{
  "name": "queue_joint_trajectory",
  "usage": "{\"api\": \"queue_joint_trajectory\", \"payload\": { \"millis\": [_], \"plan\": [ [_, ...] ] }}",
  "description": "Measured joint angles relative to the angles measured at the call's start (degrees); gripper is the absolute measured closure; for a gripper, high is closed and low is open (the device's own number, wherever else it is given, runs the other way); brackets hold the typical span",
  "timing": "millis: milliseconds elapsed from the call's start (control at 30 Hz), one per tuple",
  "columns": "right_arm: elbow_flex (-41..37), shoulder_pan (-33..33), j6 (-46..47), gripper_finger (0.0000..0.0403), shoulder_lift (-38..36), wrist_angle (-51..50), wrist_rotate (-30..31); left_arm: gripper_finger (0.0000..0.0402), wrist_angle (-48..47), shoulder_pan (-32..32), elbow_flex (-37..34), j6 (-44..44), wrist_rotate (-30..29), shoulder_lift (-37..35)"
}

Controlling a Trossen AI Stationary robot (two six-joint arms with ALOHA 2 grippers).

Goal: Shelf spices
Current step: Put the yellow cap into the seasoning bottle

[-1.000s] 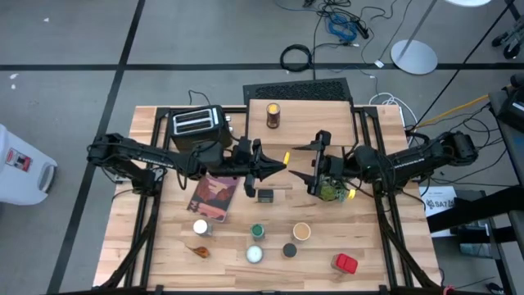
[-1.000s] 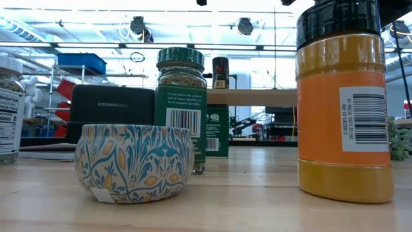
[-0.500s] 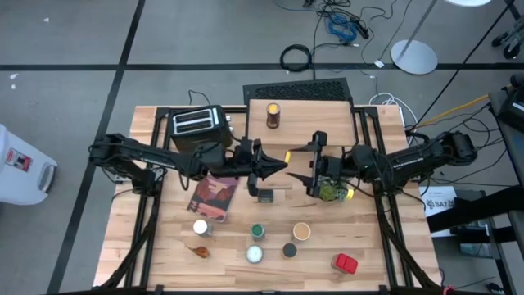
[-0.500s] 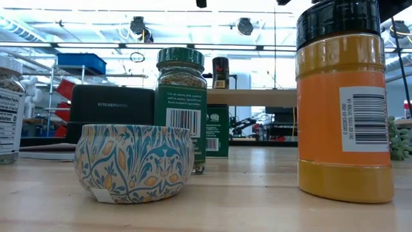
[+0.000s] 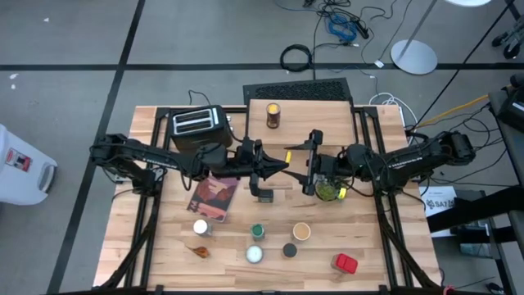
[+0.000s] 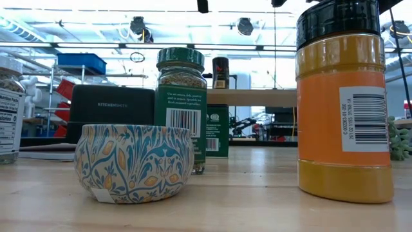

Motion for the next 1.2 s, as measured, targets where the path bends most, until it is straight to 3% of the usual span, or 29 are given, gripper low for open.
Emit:
{"api": "queue_joint_trajectory", "payload": {
  "millis": [167,500,833,1200],
  "plan": [
    [0.00,0.00,0.00,0.0125,0.00,0.11,0.16,0.0401,-0.14,-0.01,0.00,0.00,0.00,0.00],
    [-0.02,0.00,-0.18,0.0195,-0.04,-0.54,0.07,0.0401,-0.48,-0.05,0.00,0.04,0.04,0.00],
    [-0.02,0.00,-0.16,0.0193,-0.07,-0.89,0.18,0.0399,-0.79,-0.04,0.02,-0.11,1.07,0.00],
    [-0.09,0.00,0.08,0.0194,-0.07,-1.33,0.46,0.0357,-2.38,-0.04,0.11,-0.17,1.46,-0.07]
  ]
}}
